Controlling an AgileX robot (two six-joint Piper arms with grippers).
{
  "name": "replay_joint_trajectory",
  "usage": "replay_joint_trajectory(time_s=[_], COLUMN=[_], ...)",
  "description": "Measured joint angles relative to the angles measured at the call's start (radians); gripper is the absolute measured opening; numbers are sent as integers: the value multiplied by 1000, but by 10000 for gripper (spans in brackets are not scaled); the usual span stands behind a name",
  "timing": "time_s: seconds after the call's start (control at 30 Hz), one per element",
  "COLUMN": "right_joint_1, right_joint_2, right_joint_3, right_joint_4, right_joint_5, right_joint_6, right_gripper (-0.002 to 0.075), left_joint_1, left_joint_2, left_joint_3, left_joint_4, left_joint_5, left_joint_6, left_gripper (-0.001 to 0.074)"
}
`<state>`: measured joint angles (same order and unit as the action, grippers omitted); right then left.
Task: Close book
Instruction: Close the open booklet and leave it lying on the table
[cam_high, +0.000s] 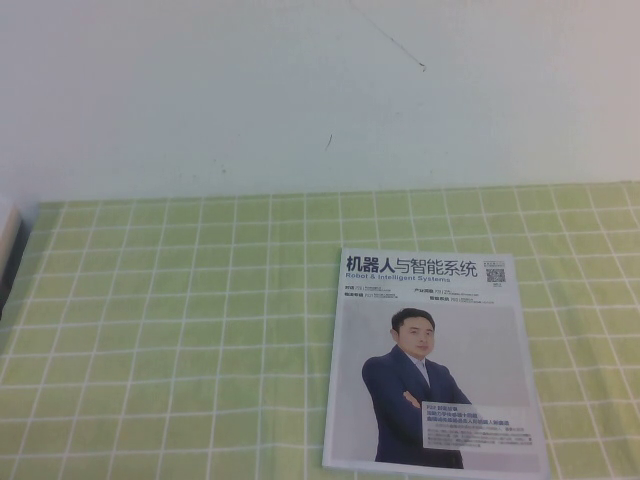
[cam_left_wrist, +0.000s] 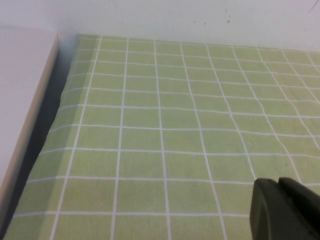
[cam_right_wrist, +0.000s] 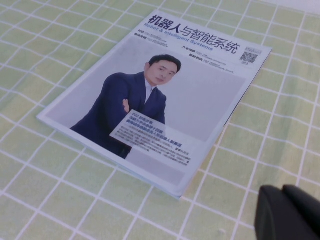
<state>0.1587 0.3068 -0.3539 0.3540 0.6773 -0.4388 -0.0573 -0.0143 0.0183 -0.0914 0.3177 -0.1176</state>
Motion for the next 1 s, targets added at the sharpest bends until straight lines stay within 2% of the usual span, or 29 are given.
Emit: replay_joint_trajectory(time_s=[1.0], right_joint_1=[0], right_joint_2=[0], right_joint_3=[0], right_joint_4=[1], right_joint_5=[0], right_joint_6=[0], right_gripper=[-3], left_joint_1=[-2], left_joint_2=[0], left_joint_3=[-1], left_joint_4=[16], left_joint_5=[7], left_joint_6=[-6], left_gripper=[-4])
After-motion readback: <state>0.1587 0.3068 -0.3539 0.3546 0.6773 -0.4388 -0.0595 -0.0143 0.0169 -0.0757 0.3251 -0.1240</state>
